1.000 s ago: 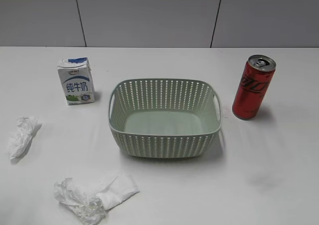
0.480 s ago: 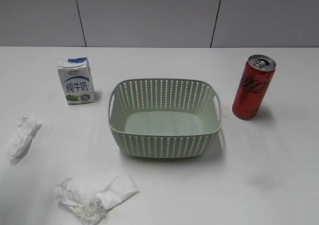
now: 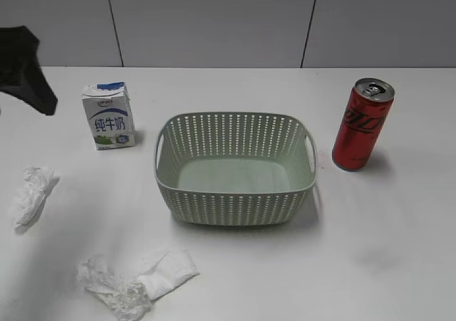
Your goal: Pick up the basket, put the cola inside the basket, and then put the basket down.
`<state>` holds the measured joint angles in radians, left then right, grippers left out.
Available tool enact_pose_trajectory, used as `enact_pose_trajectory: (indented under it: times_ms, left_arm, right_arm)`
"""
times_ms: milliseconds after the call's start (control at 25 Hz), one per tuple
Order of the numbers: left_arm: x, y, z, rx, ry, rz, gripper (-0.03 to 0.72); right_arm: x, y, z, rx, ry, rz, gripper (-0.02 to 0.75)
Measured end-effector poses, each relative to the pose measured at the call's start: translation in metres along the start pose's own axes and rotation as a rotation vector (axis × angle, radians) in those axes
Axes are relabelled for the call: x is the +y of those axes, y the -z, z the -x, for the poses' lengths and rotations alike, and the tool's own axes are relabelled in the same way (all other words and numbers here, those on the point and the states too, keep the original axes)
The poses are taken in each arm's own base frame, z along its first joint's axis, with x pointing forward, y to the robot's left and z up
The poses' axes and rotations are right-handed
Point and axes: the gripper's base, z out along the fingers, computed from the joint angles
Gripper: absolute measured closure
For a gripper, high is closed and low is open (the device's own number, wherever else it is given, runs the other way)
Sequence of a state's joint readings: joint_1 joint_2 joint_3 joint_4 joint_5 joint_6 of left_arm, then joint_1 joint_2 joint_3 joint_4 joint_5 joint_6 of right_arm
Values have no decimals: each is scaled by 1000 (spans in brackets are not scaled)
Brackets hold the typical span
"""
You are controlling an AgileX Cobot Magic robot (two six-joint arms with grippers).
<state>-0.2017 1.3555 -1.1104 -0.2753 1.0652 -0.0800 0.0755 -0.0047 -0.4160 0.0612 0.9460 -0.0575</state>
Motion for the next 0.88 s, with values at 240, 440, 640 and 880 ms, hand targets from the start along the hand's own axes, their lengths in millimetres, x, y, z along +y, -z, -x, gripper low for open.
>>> enact_pose_trajectory:
  times_ms: [240, 440, 640, 880]
  left_arm:
    - [-41, -42, 17, 113, -72, 19, 100]
    - [-78, -79, 34, 167, -104, 20, 100]
    - [-100, -117, 46, 219, -99, 32, 100]
    - [-98, -159, 45, 298, -56, 74, 100]
  right_arm:
    - [1, 0, 0, 0, -5, 7, 165]
    - [2, 0, 0, -1, -13, 18, 165]
    - [2, 0, 0, -1, -15, 20, 165]
    - [2, 0, 0, -1, -15, 21, 165]
